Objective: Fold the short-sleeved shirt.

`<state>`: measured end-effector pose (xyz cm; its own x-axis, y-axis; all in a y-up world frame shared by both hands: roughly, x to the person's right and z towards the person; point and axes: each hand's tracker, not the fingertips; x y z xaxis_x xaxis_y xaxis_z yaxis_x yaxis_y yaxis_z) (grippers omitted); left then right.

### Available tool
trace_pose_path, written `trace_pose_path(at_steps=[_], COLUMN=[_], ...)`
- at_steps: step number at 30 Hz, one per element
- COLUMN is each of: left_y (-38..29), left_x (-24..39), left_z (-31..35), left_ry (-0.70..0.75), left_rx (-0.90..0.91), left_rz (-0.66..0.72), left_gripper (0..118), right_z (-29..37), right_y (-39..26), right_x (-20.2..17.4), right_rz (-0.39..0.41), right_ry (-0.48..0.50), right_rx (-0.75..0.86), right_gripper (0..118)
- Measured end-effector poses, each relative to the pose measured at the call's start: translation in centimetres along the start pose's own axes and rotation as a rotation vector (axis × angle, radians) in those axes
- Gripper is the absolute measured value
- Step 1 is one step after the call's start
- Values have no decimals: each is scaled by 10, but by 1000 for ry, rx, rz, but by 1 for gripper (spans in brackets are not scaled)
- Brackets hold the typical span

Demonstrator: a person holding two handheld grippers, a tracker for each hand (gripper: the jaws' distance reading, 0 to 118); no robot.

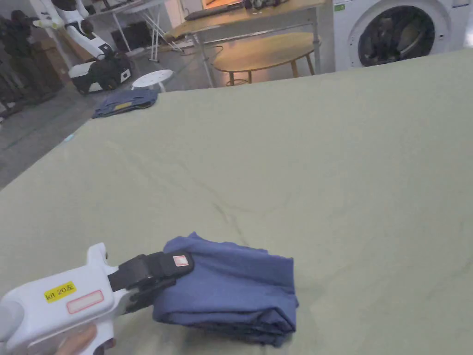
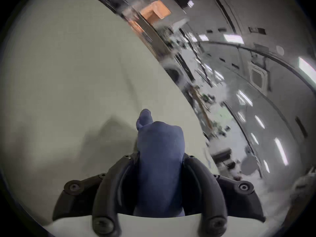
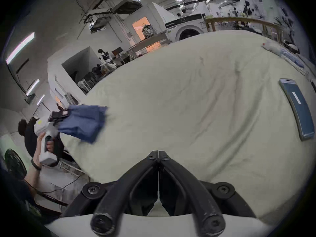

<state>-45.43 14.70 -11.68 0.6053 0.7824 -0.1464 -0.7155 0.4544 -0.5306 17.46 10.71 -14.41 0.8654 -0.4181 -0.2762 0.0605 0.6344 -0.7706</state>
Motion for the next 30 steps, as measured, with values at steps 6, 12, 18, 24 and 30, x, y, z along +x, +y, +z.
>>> trace_pose_path(at_steps=[6,12,18,24,30], left_y=[69,115,97,0,-65], left_x=[-55,-35,74,178,219], left_z=[52,80,103,66,15], left_ry=[295,628,441,216,32], left_rx=[146,238,360,380,439], left_rz=[43,-133,-490,-729,-818], left_gripper=[36,105,104,105,95], right_z=[1,25,43,59,74], right_y=[1,15,52,84,101], right_x=[12,6,-11,-57,-96], right_rz=[-131,-6,113,248,284], right_ry=[47,-35,-110,-131,-142], right_rx=[10,21,142,352,558], right_gripper=[0,0,0,0,0])
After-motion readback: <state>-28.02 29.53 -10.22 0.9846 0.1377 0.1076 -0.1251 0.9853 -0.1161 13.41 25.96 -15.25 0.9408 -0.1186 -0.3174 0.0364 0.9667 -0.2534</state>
